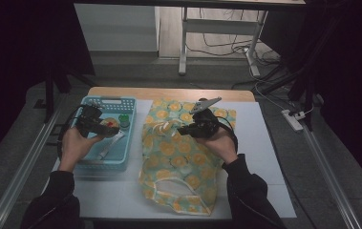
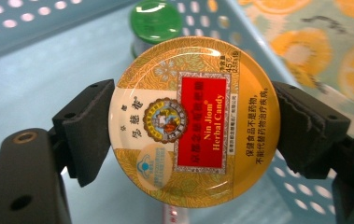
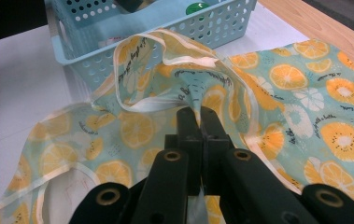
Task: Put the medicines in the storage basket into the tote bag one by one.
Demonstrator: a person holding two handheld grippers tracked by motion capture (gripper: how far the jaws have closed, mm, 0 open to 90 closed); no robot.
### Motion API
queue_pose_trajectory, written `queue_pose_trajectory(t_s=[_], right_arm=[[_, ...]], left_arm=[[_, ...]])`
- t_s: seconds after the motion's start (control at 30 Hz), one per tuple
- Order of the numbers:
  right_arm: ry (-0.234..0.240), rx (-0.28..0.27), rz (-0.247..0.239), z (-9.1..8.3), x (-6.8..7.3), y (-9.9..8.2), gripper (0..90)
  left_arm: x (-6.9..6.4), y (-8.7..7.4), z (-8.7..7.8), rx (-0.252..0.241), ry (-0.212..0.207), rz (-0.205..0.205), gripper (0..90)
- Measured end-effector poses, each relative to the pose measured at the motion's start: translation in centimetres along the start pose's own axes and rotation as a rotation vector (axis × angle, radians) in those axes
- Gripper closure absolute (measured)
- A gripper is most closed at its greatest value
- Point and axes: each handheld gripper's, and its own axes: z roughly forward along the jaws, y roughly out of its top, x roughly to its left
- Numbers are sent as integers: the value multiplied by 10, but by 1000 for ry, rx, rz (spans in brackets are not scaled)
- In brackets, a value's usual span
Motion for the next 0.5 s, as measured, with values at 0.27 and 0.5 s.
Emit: queue_pose_trajectory(t_s=[0.27,0.5], right_arm=[[-2,-7,4,0,-1,0,898],[-2,-4,0,1,0,0,898]], left_arm=[[-23,-7,-9,-13,-44,76,203],[-47,-14,-14,-23,-78,130,203]])
